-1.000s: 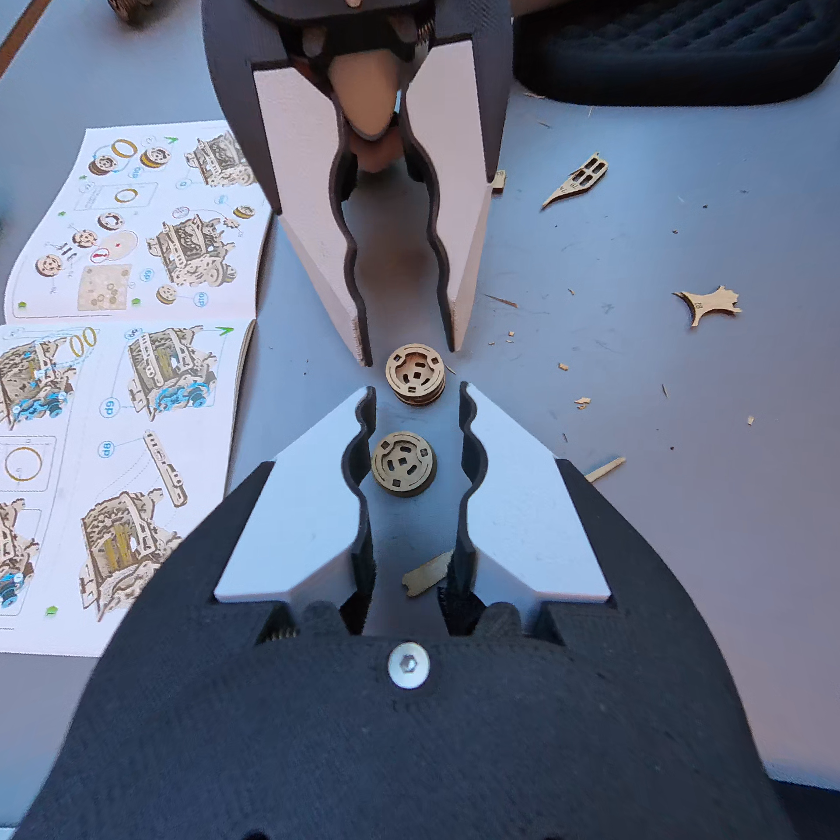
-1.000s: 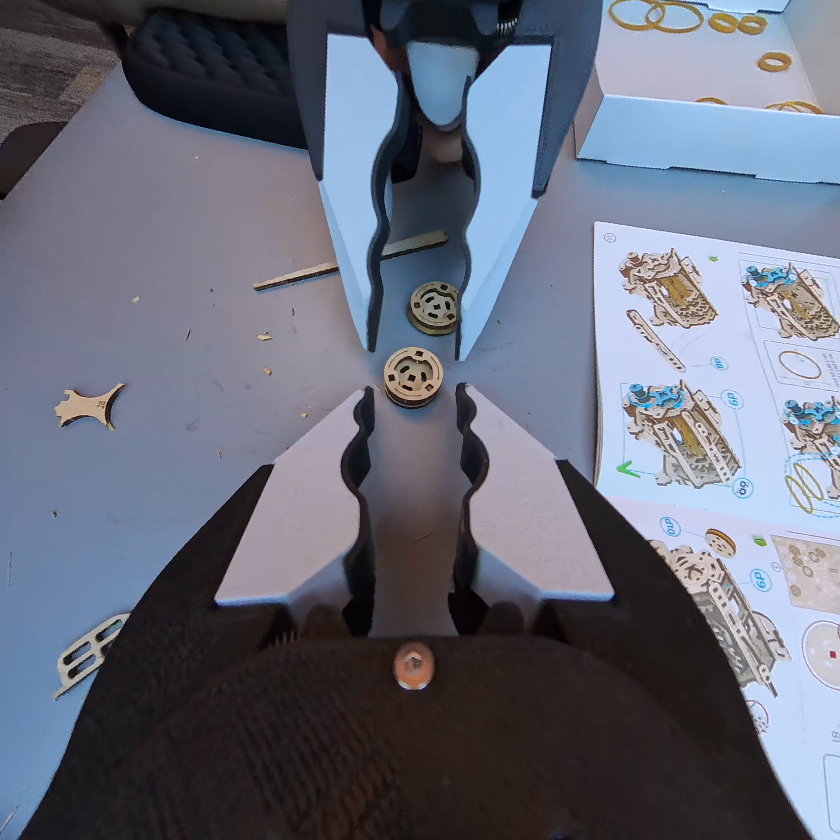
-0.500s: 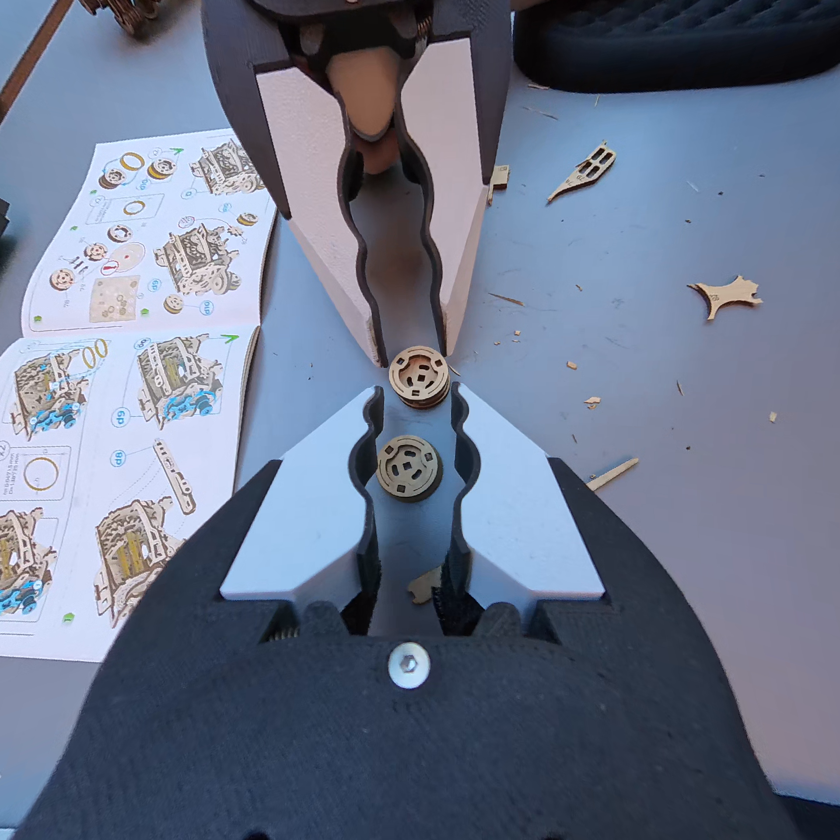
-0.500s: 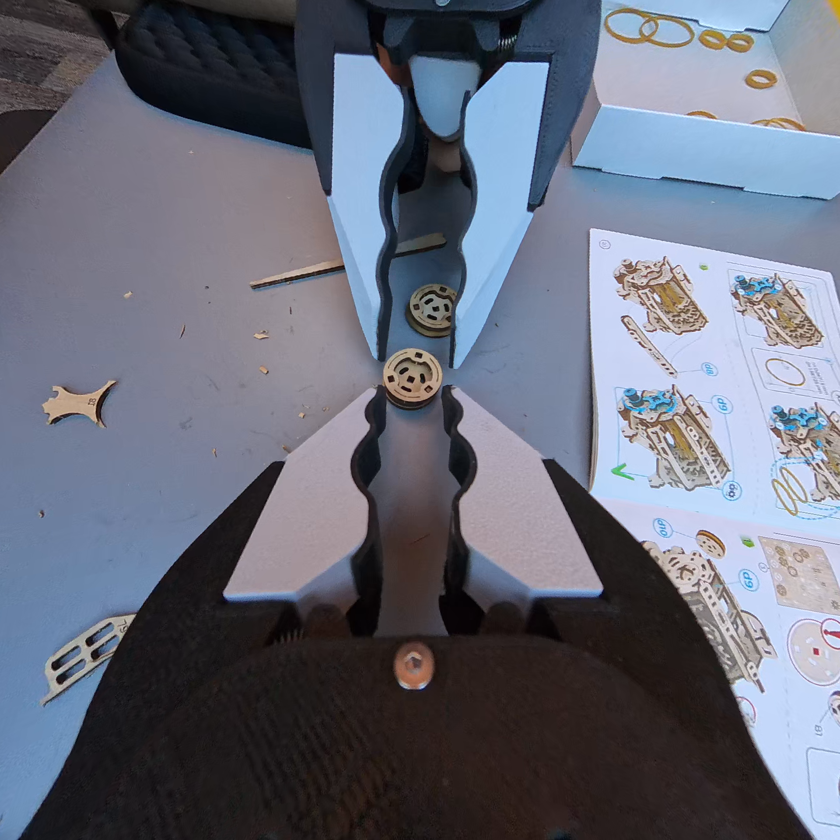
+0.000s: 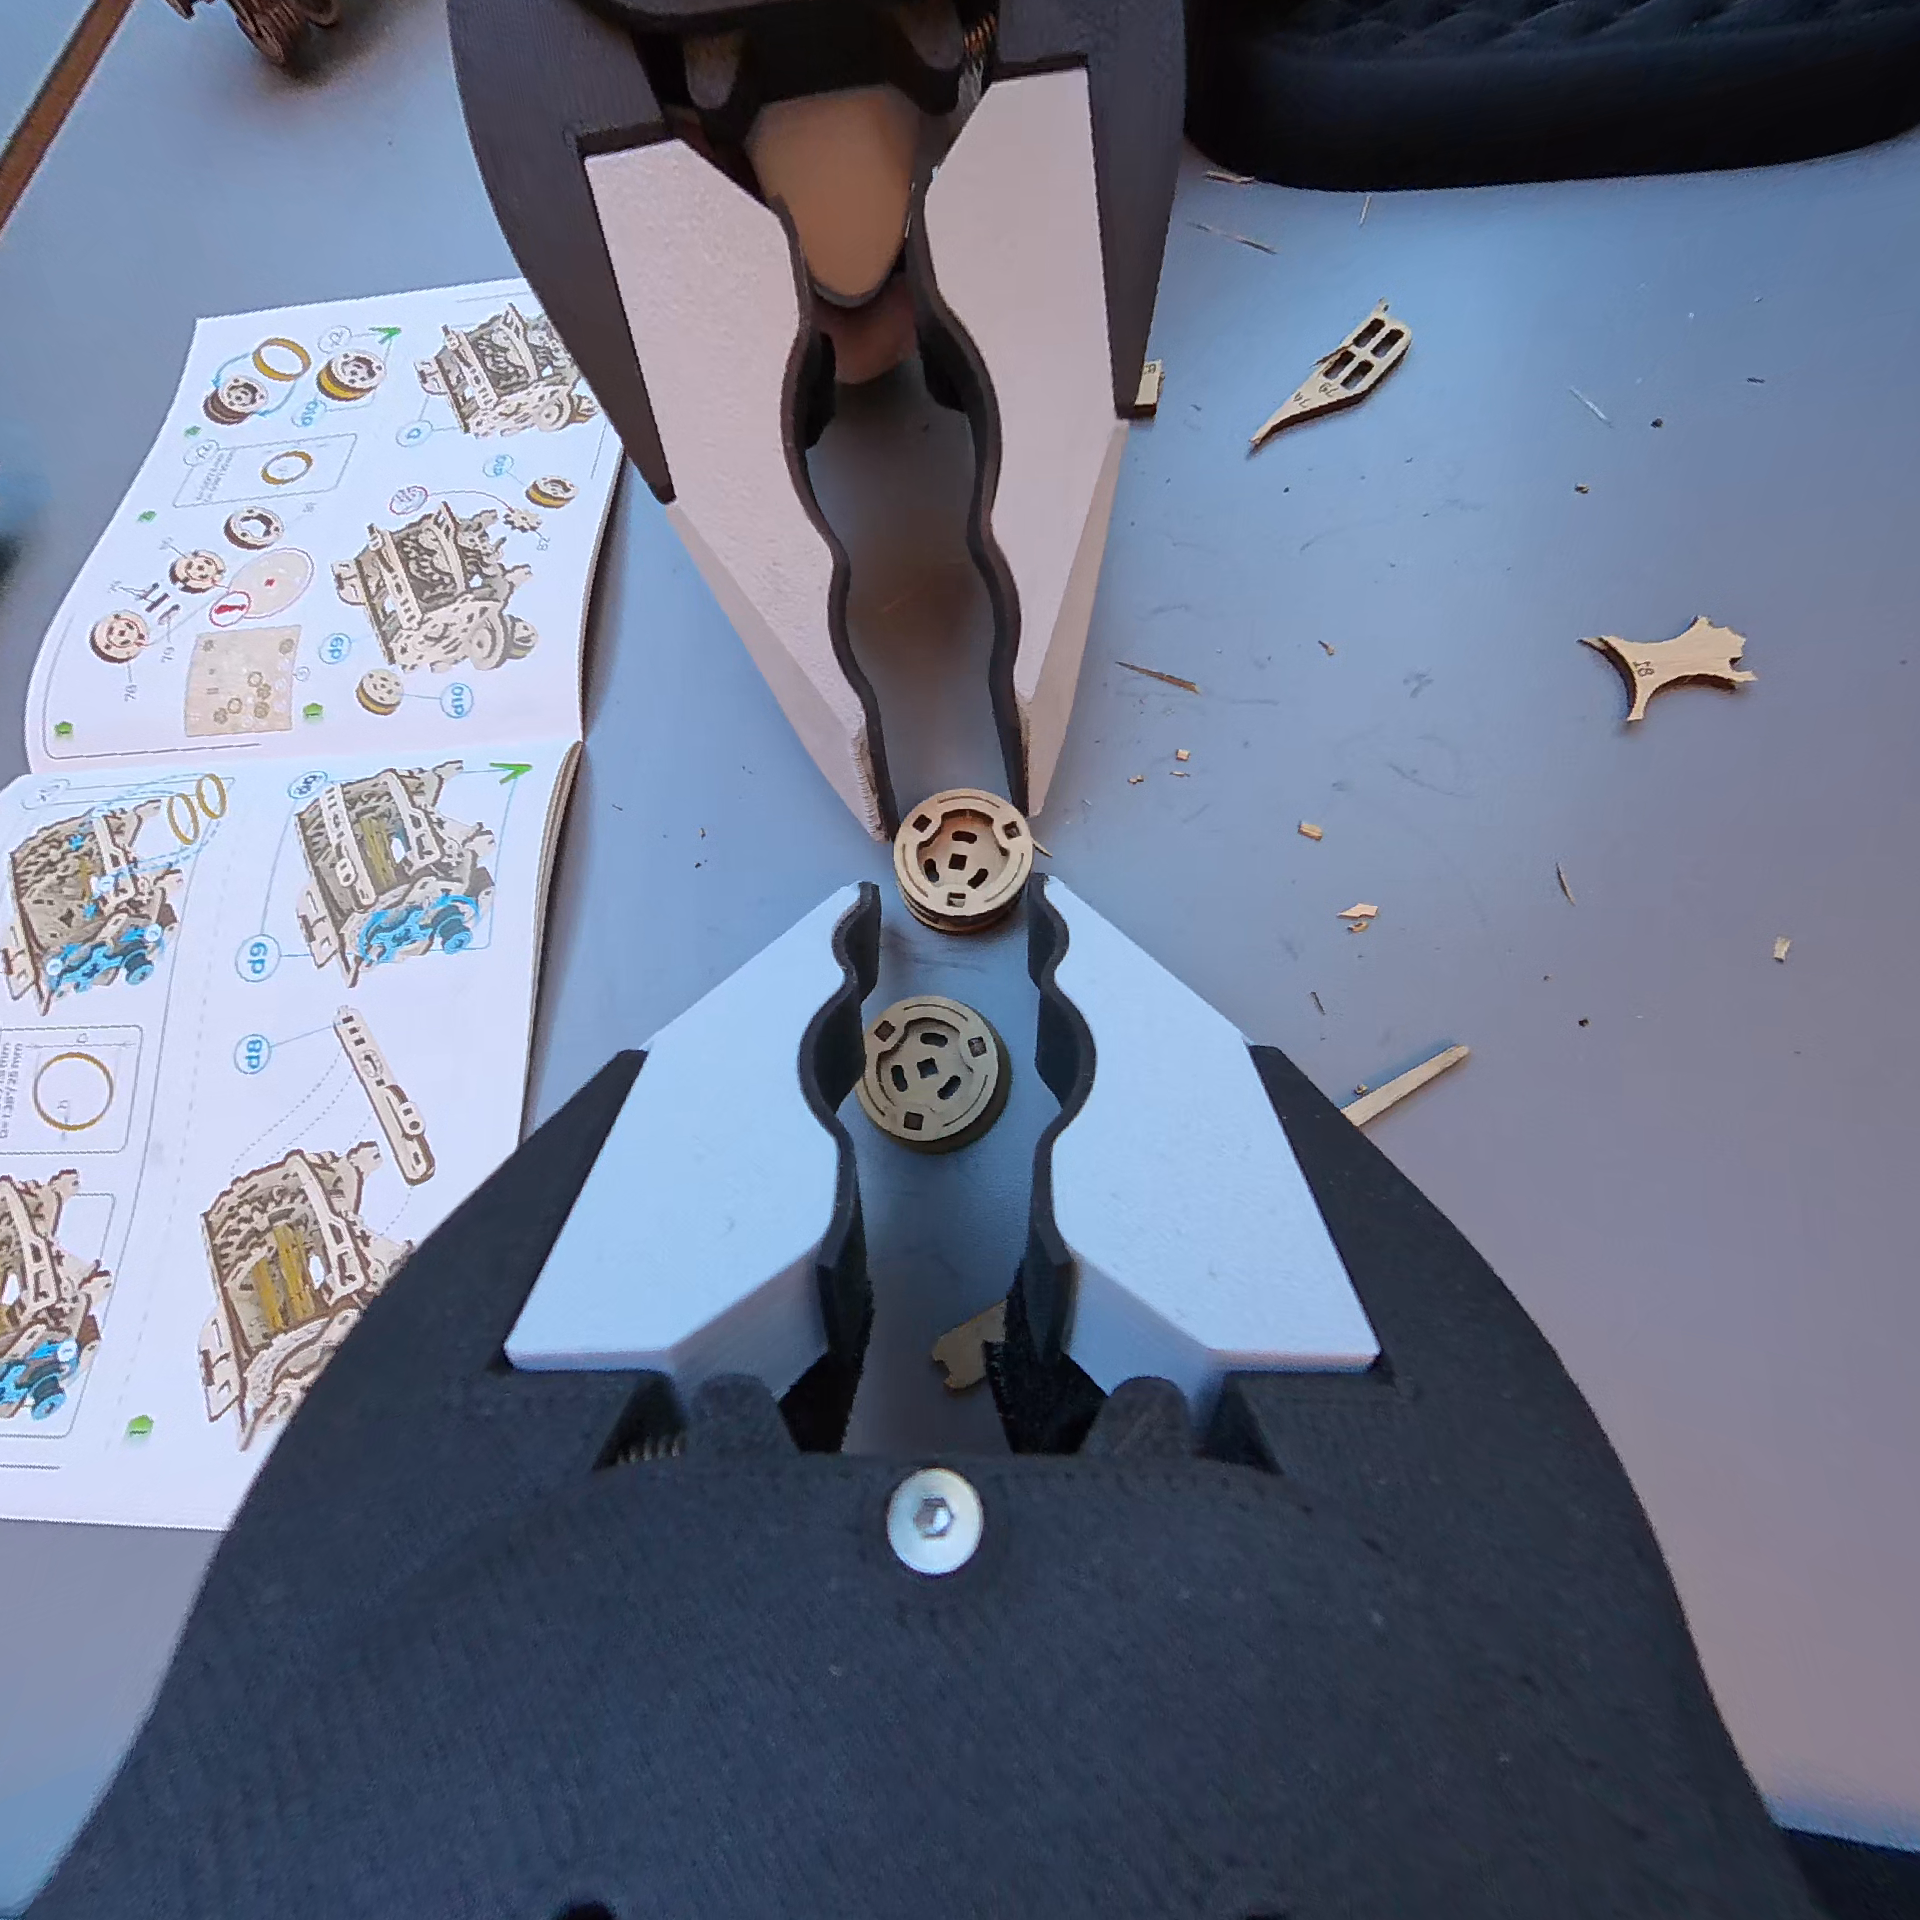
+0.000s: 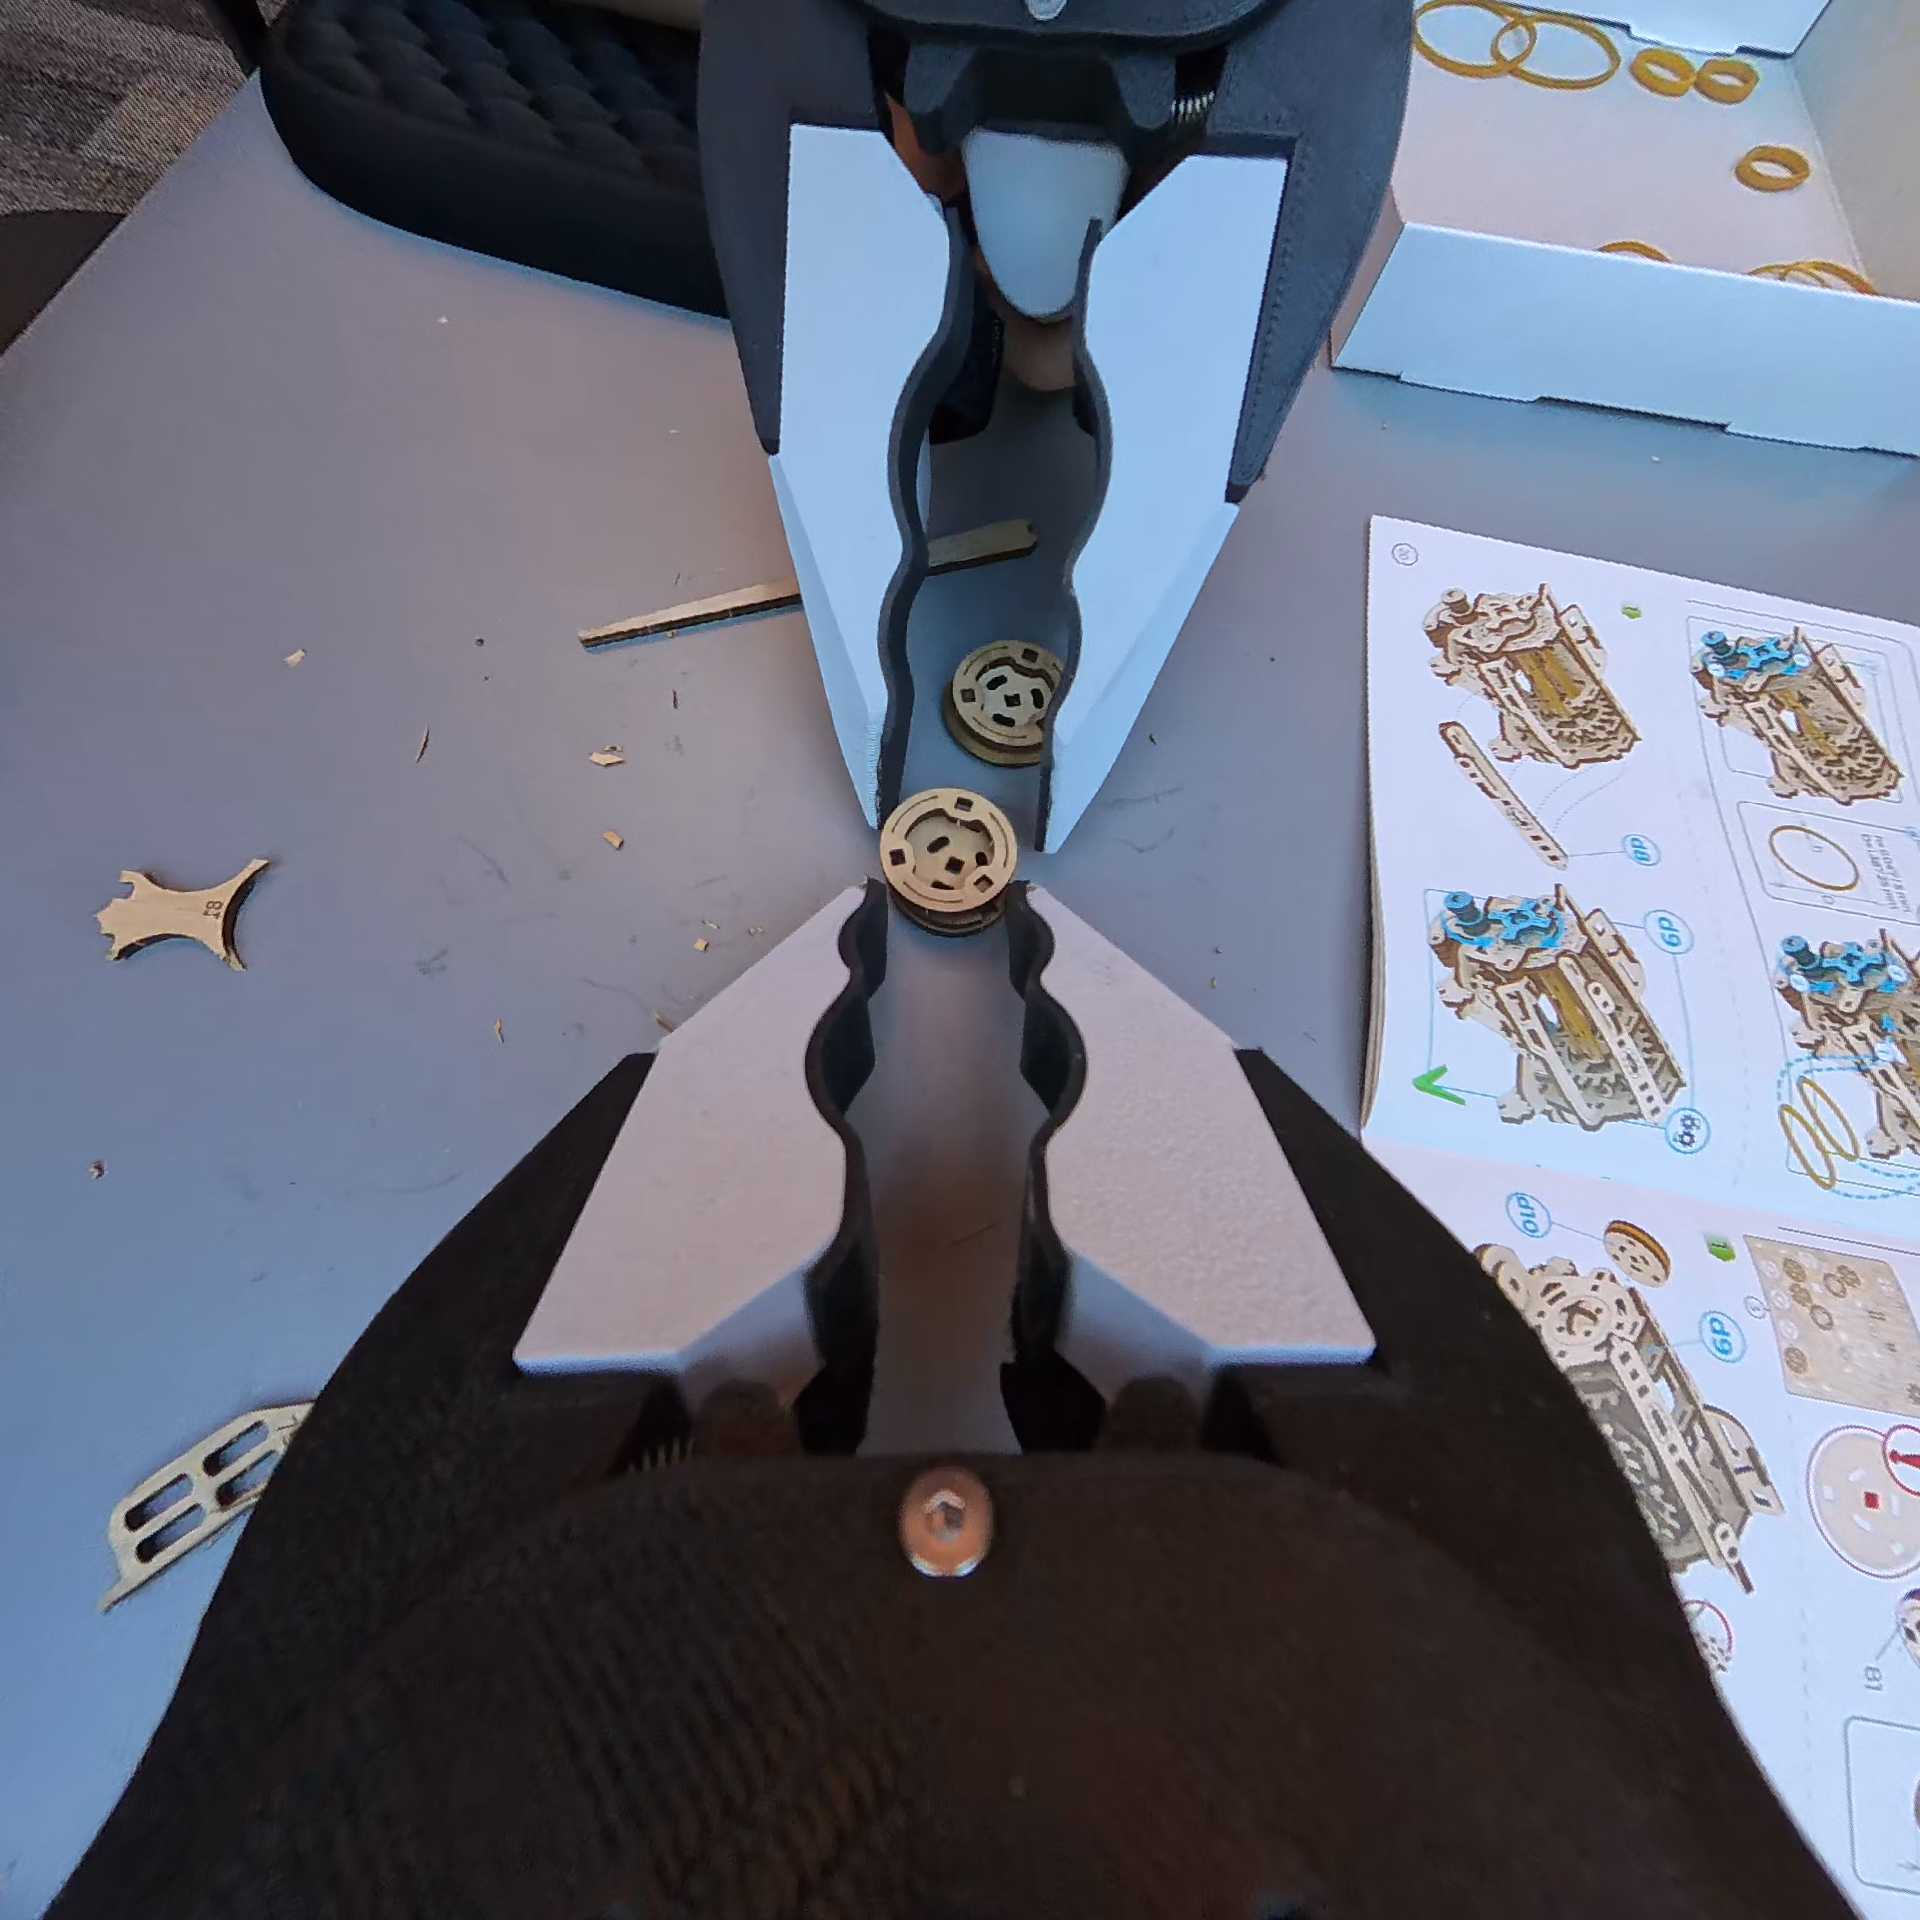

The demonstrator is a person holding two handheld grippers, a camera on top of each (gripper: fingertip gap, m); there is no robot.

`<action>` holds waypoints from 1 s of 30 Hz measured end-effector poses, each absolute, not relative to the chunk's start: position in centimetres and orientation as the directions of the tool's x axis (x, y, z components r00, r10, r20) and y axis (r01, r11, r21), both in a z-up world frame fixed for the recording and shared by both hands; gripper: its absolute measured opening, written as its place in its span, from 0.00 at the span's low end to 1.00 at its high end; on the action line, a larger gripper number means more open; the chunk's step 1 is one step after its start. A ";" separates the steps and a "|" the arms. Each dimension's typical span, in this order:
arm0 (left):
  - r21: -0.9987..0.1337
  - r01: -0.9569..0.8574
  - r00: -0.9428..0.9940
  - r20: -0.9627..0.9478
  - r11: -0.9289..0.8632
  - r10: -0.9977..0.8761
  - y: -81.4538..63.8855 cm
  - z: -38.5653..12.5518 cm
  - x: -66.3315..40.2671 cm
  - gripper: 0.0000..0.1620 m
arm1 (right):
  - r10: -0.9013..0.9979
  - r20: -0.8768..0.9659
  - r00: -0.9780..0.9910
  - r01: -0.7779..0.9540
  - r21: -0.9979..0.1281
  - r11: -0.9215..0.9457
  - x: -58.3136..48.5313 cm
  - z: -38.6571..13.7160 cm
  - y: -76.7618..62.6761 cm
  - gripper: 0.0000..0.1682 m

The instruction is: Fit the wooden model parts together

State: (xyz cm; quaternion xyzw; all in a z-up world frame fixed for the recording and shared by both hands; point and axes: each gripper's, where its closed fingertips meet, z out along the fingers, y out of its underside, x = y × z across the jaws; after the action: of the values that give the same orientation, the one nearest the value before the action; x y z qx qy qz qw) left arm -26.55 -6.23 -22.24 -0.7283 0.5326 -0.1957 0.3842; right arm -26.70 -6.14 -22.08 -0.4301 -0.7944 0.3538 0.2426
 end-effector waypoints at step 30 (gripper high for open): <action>-0.766 -0.615 0.370 -0.074 -0.185 -0.926 -6.4 -22.3 -27.2 0.18 | 0.862 0.086 -0.500 0.513 -0.772 0.375 -26.5 -22.0 -6.0 0.14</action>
State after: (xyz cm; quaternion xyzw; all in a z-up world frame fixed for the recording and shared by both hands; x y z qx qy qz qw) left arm -27.21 -6.40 -22.28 -0.7405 0.5203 -0.2099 0.3699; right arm -26.51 -5.97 -21.98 -0.4342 -0.7913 0.3522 0.2475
